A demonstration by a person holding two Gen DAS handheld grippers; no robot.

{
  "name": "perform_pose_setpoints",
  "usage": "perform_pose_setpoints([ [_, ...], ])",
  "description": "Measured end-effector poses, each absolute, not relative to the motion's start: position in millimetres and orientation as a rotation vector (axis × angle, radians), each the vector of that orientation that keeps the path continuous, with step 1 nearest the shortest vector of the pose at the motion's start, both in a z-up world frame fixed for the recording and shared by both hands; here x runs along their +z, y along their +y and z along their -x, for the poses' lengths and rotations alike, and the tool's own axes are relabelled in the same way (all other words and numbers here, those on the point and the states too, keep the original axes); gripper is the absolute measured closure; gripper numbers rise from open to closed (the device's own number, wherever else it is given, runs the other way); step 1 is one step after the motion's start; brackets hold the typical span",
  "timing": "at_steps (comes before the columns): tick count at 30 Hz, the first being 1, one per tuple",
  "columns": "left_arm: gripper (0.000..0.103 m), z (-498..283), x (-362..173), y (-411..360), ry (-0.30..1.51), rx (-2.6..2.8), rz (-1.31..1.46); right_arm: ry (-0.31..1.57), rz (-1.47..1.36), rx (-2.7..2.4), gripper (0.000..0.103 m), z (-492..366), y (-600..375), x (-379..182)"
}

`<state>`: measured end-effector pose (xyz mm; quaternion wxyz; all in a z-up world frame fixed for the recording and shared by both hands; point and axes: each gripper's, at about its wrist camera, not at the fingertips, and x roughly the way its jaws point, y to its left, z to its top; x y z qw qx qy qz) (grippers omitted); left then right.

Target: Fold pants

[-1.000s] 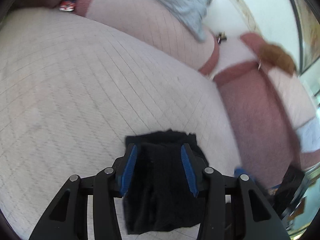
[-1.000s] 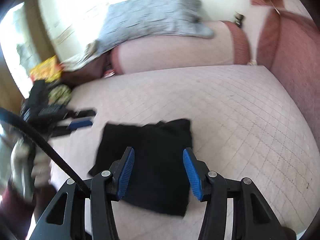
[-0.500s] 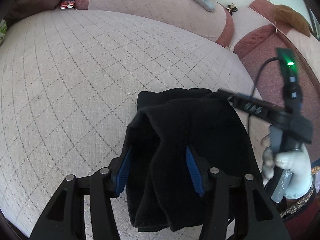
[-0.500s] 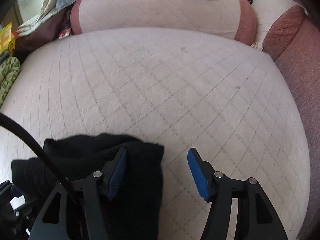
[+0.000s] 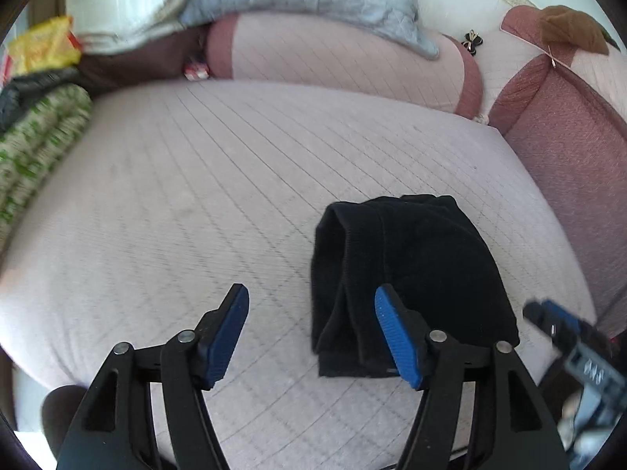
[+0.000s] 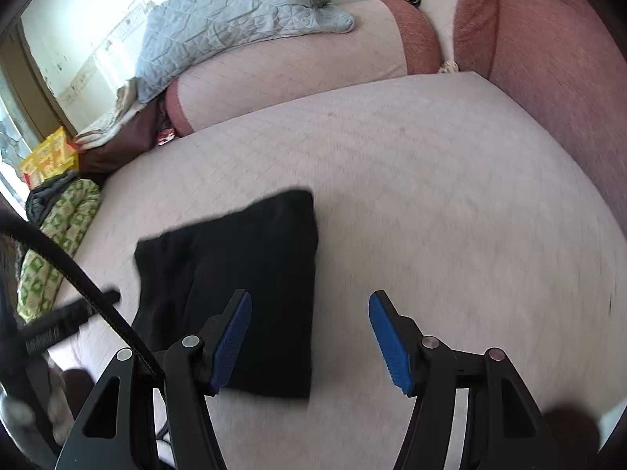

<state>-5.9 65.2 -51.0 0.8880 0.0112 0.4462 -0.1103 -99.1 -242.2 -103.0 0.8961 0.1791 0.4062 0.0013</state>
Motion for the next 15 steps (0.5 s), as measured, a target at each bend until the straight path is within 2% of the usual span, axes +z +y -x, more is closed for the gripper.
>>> perform_pose_setpoints([
  [15, 0.037, 32.1, -52.8, 44.4, 0.917, -0.192, -0.134, 0.875, -0.381, 0.028, 0.035, 133.6, -233.6, -117.9],
])
